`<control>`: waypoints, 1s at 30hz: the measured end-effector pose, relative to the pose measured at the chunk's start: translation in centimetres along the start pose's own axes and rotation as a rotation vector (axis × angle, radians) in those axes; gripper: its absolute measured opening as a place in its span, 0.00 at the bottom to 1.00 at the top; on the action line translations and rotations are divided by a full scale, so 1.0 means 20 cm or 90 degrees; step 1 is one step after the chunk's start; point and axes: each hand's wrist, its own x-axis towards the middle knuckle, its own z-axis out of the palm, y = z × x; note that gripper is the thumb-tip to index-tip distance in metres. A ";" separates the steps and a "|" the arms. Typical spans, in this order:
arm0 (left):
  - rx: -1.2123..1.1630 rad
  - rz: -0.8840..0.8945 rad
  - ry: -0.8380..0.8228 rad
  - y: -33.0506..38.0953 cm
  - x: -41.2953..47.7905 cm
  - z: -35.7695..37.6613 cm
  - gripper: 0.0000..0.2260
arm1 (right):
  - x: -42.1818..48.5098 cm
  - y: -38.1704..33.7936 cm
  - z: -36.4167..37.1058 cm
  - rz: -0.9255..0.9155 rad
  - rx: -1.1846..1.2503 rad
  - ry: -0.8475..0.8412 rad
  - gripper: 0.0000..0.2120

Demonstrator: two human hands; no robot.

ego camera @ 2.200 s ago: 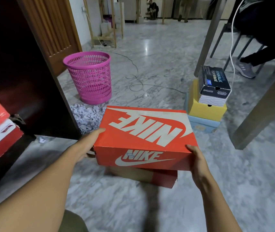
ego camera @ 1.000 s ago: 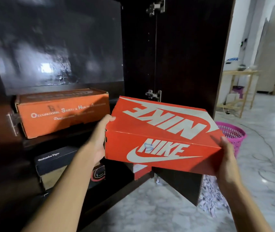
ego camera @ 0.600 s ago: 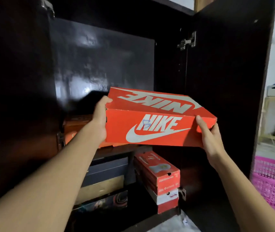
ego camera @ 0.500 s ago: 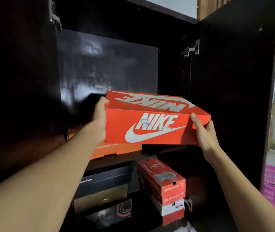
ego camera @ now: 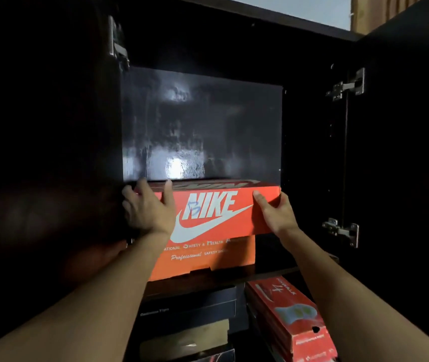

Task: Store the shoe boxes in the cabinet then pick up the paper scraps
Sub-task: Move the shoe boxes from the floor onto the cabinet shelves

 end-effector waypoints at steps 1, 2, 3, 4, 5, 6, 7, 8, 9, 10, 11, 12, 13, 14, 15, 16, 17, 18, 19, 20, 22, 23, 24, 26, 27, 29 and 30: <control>0.095 0.074 0.013 -0.01 -0.03 0.02 0.24 | 0.01 0.01 0.03 0.003 -0.012 0.010 0.40; 0.166 0.152 0.007 -0.01 -0.07 0.04 0.23 | 0.01 0.02 0.06 0.006 -0.028 0.012 0.44; 0.240 0.212 -0.011 -0.02 -0.08 0.07 0.23 | 0.02 0.02 0.08 0.008 -0.054 0.006 0.46; 0.287 0.232 -0.064 -0.02 -0.06 0.11 0.23 | 0.03 0.03 0.10 0.005 -0.088 0.000 0.43; 0.318 0.227 -0.122 -0.03 -0.04 0.15 0.24 | 0.03 0.04 0.13 -0.001 -0.123 -0.005 0.40; 0.318 0.206 -0.162 -0.03 -0.03 0.17 0.24 | 0.05 0.06 0.15 -0.014 -0.150 -0.009 0.39; 0.311 0.189 -0.179 -0.03 0.00 0.20 0.24 | 0.06 0.07 0.17 -0.024 -0.175 -0.013 0.41; 0.303 0.173 -0.201 -0.03 0.04 0.21 0.25 | 0.08 0.09 0.19 -0.033 -0.200 -0.016 0.42; 0.303 0.163 -0.220 -0.04 0.07 0.23 0.26 | 0.09 0.10 0.21 -0.040 -0.225 -0.023 0.44; 0.302 0.155 -0.245 -0.05 0.11 0.24 0.27 | 0.10 0.11 0.22 -0.046 -0.250 -0.030 0.46; 0.305 0.152 -0.268 -0.06 0.14 0.25 0.28 | 0.11 0.12 0.24 -0.049 -0.272 -0.038 0.47; 0.312 0.146 -0.294 -0.07 0.16 0.25 0.30 | 0.12 0.14 0.26 -0.057 -0.289 -0.045 0.48; 0.317 0.150 -0.308 -0.08 0.18 0.26 0.31 | 0.12 0.15 0.27 -0.065 -0.301 -0.051 0.49; 0.324 0.151 -0.324 -0.08 0.19 0.26 0.32 | 0.12 0.16 0.29 -0.069 -0.306 -0.064 0.49; 0.329 0.156 -0.338 -0.08 0.20 0.27 0.32 | 0.12 0.17 0.32 -0.071 -0.307 -0.079 0.49; 0.331 0.151 -0.362 -0.07 0.22 0.27 0.32 | 0.13 0.19 0.34 -0.068 -0.310 -0.101 0.49; 0.328 0.140 -0.388 -0.07 0.23 0.27 0.32 | 0.15 0.20 0.35 -0.061 -0.318 -0.132 0.48; 0.325 0.127 -0.415 -0.06 0.25 0.27 0.32 | 0.17 0.21 0.36 -0.052 -0.329 -0.169 0.47; 0.328 0.121 -0.435 -0.06 0.28 0.27 0.32 | 0.19 0.21 0.36 -0.043 -0.341 -0.210 0.45; 0.339 0.121 -0.454 -0.06 0.29 0.28 0.32 | 0.21 0.21 0.36 -0.031 -0.348 -0.249 0.44; 0.355 0.121 -0.474 -0.06 0.32 0.28 0.32 | 0.20 0.21 0.34 -0.017 -0.340 -0.290 0.39; 0.355 0.121 -0.477 -0.06 0.33 0.28 0.33 | 0.18 0.21 0.32 -0.022 -0.328 -0.281 0.36; 0.353 0.122 -0.476 -0.06 0.33 0.28 0.33 | 0.15 0.21 0.30 -0.031 -0.312 -0.264 0.33; 0.352 0.126 -0.450 -0.05 0.31 0.27 0.32 | 0.07 0.23 0.24 -0.052 -0.294 -0.220 0.28; 0.354 0.128 -0.426 -0.04 0.29 0.27 0.32 | 0.02 0.23 0.20 -0.059 -0.299 -0.199 0.26; 0.344 0.144 -0.371 -0.01 0.22 0.26 0.30 | -0.07 0.24 0.11 -0.062 -0.289 -0.160 0.25; 0.329 0.174 -0.340 0.00 0.17 0.26 0.29 | -0.13 0.25 0.06 -0.058 -0.267 -0.146 0.25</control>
